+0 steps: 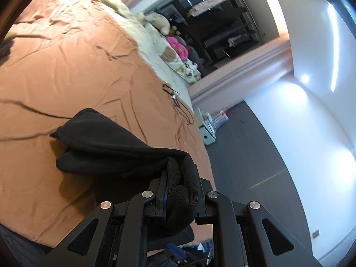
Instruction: Fold small clothes
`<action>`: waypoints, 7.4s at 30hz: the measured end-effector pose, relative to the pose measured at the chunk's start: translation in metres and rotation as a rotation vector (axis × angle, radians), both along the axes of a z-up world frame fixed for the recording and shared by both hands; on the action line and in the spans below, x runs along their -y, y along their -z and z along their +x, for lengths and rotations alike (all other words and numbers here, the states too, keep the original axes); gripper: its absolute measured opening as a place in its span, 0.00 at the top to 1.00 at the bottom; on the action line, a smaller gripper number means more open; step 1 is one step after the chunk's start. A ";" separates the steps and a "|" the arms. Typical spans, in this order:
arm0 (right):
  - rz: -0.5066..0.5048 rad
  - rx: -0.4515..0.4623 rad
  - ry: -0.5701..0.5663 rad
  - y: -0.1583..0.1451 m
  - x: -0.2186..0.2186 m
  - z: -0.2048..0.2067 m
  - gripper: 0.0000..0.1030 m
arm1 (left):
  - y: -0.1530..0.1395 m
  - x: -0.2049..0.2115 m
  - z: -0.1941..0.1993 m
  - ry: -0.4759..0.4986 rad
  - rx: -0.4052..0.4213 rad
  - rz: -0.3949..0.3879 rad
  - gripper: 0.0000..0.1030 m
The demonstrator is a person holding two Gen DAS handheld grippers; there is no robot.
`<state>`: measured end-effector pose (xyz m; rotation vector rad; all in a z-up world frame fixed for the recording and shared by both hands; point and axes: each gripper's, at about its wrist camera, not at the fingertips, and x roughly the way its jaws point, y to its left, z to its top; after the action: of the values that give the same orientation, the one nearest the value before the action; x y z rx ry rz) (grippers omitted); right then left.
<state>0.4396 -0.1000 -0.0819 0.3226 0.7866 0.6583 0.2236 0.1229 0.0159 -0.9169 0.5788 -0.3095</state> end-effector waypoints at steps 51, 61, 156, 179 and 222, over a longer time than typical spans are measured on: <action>0.120 -0.029 0.199 0.003 0.164 -0.052 0.46 | 0.113 0.267 0.099 0.515 -0.310 0.095 0.19; 0.112 -0.036 0.177 0.002 0.147 -0.046 0.46 | 0.118 0.193 0.088 0.344 -0.333 0.122 0.09; 0.023 -0.066 0.196 0.006 0.161 0.009 0.52 | 0.166 0.090 0.041 0.245 -0.423 0.218 0.32; -0.022 -0.098 0.127 0.013 0.128 0.000 0.77 | 0.168 0.078 -0.014 0.262 -0.381 0.092 0.76; 0.115 -0.232 0.032 0.030 0.125 0.133 0.34 | 0.197 0.052 0.071 0.278 -0.449 0.052 0.44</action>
<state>0.5724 -0.2252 -0.1116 0.5223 0.9647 0.6446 0.2949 0.0706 -0.1813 -0.8594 1.1290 -0.3370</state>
